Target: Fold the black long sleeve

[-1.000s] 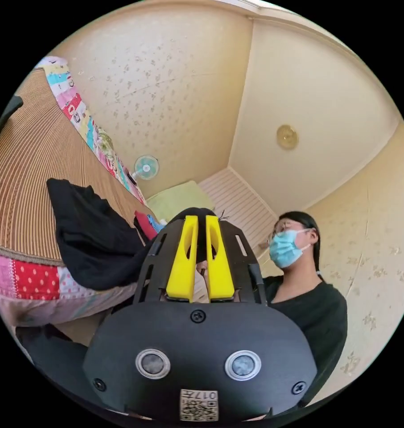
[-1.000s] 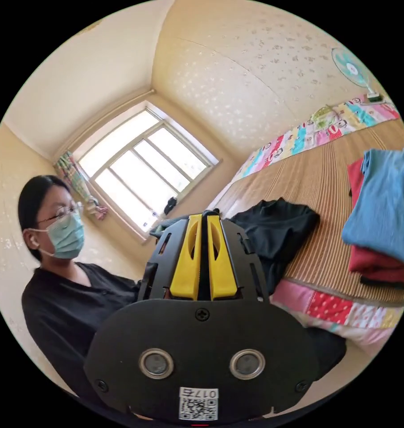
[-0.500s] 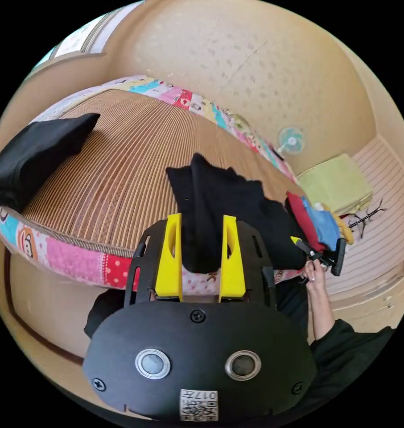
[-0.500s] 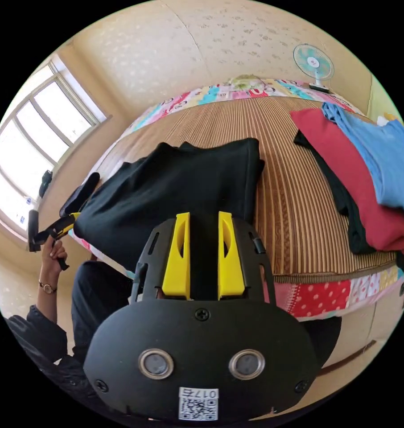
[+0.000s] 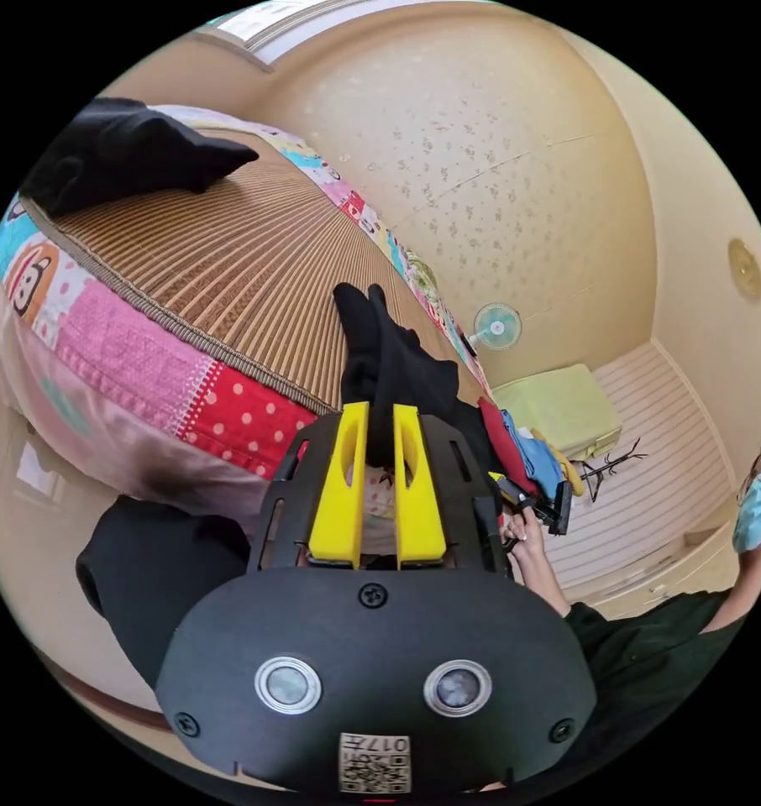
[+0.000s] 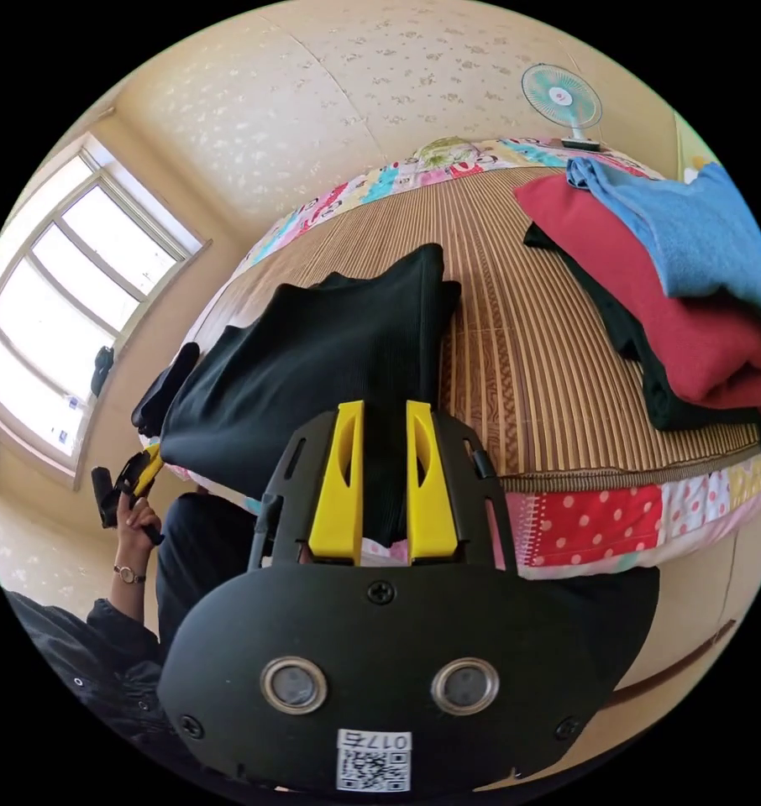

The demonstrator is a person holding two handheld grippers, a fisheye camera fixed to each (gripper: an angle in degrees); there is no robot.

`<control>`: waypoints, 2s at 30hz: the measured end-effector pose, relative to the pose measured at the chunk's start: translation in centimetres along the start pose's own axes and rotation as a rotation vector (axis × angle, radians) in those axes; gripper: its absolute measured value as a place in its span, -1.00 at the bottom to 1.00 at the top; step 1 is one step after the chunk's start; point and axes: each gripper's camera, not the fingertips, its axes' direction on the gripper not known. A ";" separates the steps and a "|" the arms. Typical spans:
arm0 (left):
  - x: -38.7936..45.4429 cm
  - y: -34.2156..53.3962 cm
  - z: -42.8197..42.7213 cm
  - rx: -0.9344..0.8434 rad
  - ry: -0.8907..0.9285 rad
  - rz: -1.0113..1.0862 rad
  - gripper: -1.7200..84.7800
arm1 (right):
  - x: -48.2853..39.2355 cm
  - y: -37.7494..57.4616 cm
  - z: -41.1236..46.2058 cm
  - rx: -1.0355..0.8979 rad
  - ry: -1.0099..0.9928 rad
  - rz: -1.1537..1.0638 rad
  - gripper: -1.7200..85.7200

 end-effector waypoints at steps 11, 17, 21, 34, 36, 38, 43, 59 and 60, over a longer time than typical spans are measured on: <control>-2.5 0.6 -3.0 -0.078 -0.044 0.030 -0.95 | -2.8 1.9 1.5 0.015 0.029 -0.079 -0.77; -6.0 4.3 -4.3 0.049 0.058 -0.231 -0.73 | -1.9 2.3 1.3 0.062 -0.036 -0.009 -0.78; -6.7 4.7 0.0 -0.032 0.211 -0.368 -0.57 | -1.8 2.0 1.1 0.065 -0.040 0.000 -0.78; 18.1 -2.0 8.3 -0.067 0.229 0.172 -0.84 | 0.0 0.0 0.0 0.033 -0.072 0.010 -0.80; 25.5 0.8 13.5 -0.197 0.245 0.375 -0.83 | 0.5 -0.6 -0.7 -0.003 -0.086 -0.001 -0.80; 29.5 4.1 17.8 -0.325 0.252 0.473 -0.81 | 2.3 -0.8 -3.0 -0.024 -0.159 0.046 -0.80; 31.8 9.8 21.7 -0.442 0.323 0.509 -0.76 | 7.6 2.4 -8.2 -0.038 -0.264 0.118 -0.75; 16.3 13.1 24.3 -0.614 0.185 -0.125 -0.76 | 12.0 3.3 -5.8 -0.163 -0.856 0.386 -0.42; 17.6 13.5 24.5 -0.673 0.240 -0.085 -0.77 | 11.9 3.0 -5.5 -0.157 -0.884 0.398 -0.42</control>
